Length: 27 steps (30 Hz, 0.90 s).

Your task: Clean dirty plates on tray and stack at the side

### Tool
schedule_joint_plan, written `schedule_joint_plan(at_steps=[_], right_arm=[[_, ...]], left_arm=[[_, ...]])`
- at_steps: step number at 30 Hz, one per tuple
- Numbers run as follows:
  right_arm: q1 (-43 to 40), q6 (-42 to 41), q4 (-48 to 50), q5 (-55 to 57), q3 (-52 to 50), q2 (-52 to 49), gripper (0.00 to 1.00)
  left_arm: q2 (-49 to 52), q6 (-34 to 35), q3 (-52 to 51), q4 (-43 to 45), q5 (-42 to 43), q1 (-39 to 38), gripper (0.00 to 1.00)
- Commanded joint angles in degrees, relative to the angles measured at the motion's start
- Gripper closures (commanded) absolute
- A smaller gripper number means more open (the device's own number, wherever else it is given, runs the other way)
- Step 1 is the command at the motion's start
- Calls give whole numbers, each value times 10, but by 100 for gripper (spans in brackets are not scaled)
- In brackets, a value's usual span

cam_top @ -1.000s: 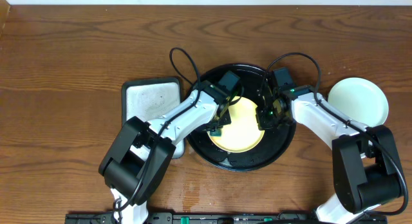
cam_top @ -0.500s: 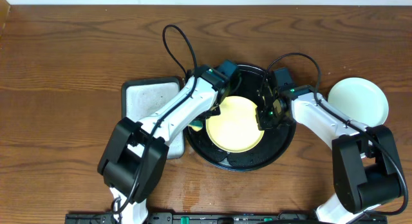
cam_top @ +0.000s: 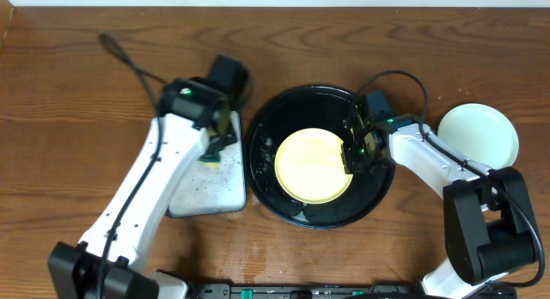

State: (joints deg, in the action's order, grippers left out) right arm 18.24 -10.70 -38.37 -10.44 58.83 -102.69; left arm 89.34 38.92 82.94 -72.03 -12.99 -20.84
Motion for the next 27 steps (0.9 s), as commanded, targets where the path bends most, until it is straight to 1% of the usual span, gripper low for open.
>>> schedule_joint_plan(at_steps=[1,5,8,9,10,11,12,13,15,16,17,18,19,20,21,23,27], right_arm=[[5,5,-8,46,-9,-18,99],[5,5,-8,46,-9,-18,99],[5,5,-9,46,-9,-18,99],[5,5,-9,46,-9,-18,99],[5,5,-9,46,-9,-18,99],[6,5,-8,46,-9,-18,99],[6,5,-7,46,-9,-18,99],[6,5,-6,45,-9,-18,99],[6,5,-2,45,-9,-18,99],[6,5,1,45,-9,-18,99],[6,5,3,45,-9,-18,97],[6,5,3,43,-9,-18,92],[5,4,5,39,-8,-18,90],[5,5,5,35,-6,-18,96],[5,5,3,29,-2,-18,99],[5,5,-5,17,7,-11,99],[6,5,-3,14,19,34,99]], left_arm=[[3,-35,-86,40,3,54,92],[3,-85,-203,178,91,87,92],[3,-83,-259,236,108,109,92],[3,-83,-265,245,111,116,89],[3,-83,-266,248,116,122,83],[3,-85,-264,248,123,125,68],[1,-93,-261,246,137,130,62],[-1,-103,-256,244,153,133,52],[-14,-115,-243,231,186,139,40],[-22,-115,-235,223,196,141,37],[-32,-115,-228,214,202,142,36],[-47,-115,-219,203,203,142,35],[-63,-119,-212,193,203,142,34],[-76,-122,-207,188,203,142,32],[-96,-126,-203,180,203,142,31],[-139,-130,-200,169,203,142,26],[-231,-134,-200,139,201,142,23]])
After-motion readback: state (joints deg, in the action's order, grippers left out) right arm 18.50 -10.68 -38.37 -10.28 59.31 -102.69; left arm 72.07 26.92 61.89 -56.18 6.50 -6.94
